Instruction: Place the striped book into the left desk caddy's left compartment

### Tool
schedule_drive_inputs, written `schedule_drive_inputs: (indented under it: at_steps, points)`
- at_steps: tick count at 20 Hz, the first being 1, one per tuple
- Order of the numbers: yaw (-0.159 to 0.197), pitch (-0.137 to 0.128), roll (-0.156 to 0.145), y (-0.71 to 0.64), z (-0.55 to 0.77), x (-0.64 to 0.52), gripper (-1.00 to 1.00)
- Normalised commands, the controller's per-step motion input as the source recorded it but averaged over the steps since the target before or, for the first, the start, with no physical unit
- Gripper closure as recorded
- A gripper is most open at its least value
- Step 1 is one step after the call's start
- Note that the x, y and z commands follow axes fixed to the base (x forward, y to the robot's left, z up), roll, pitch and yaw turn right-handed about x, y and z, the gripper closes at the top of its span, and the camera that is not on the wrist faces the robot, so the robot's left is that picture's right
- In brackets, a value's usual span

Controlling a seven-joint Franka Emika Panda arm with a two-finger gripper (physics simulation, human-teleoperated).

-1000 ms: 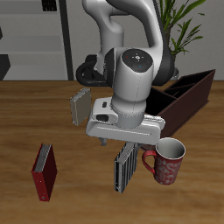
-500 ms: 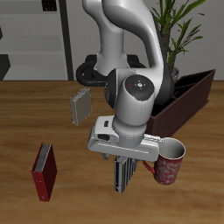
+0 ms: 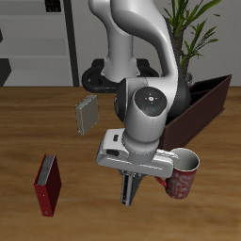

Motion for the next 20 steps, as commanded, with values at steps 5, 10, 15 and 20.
schedule_drive_inputs:
  at_steps: [5, 10, 15, 20]
  points:
    - [-0.015, -0.061, -0.018, -0.2, 0.6, -0.26, 1.0]
    - [-0.016, -0.097, -0.057, -0.39, 0.94, -0.41, 1.0]
    - [-0.024, -0.045, -0.045, -0.28, 0.66, -0.43, 1.0]
    - [-0.043, -0.031, -0.054, -0.2, 0.46, -0.53, 1.0]
